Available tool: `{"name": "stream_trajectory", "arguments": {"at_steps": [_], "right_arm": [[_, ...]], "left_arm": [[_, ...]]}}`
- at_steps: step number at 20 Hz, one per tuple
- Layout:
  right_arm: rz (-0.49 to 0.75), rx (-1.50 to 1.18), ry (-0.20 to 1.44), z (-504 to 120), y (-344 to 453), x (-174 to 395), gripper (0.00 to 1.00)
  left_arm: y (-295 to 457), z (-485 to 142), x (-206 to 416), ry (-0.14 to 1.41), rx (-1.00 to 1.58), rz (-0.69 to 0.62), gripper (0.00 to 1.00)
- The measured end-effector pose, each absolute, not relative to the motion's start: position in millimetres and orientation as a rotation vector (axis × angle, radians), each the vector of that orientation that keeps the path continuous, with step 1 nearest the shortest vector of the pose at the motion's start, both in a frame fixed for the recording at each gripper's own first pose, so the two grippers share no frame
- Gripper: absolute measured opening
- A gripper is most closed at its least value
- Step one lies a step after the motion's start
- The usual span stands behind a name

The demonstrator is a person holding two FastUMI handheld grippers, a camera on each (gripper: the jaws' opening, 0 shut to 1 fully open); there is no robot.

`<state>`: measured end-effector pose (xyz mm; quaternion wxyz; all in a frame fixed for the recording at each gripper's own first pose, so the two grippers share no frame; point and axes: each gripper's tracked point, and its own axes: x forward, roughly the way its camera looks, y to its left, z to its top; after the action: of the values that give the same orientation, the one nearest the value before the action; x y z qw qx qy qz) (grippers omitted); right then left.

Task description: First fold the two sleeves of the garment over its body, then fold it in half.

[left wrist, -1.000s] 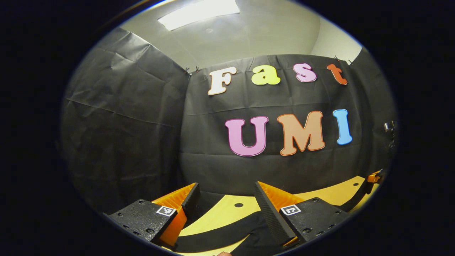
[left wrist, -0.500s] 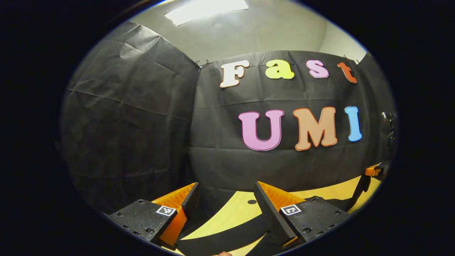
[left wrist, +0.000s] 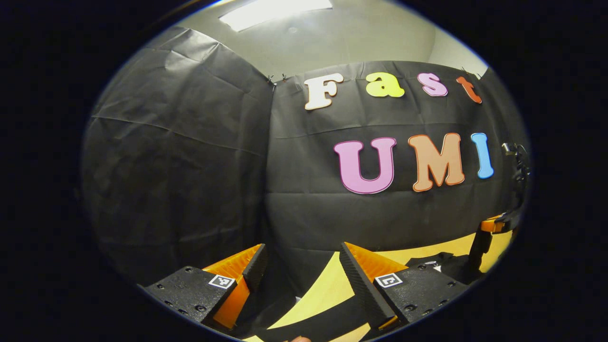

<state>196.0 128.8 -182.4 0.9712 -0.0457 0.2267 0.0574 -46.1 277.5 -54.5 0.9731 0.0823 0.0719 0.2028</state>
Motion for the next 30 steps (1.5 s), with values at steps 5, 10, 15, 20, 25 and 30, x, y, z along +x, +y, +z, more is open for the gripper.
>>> {"name": "stream_trajectory", "arguments": {"at_steps": [5,10,15,20,25,30], "right_arm": [[0.156,-0.103,0.5,-199,173,208,0.02],[0.214,-0.132,0.526,-216,221,214,0.02],[0.267,-0.02,0.469,-194,250,209,0.67],[0.218,-0.019,0.383,-165,223,210,0.97],[0.158,-0.033,0.387,-169,191,200,0.96],[0.117,-0.052,0.417,-179,169,191,0.97]], "left_arm": [[307,-60,-53,0.165,0.165,0.442,0.92],[334,-71,-67,0.199,0.146,0.484,0.91],[344,-100,-76,0.277,0.089,0.467,0.93],[344,-144,-80,0.394,0.098,0.426,0.92],[331,-204,-86,0.531,0.099,0.38,0.92],[319,-263,-96,0.68,0.021,0.364,0.92]]}}
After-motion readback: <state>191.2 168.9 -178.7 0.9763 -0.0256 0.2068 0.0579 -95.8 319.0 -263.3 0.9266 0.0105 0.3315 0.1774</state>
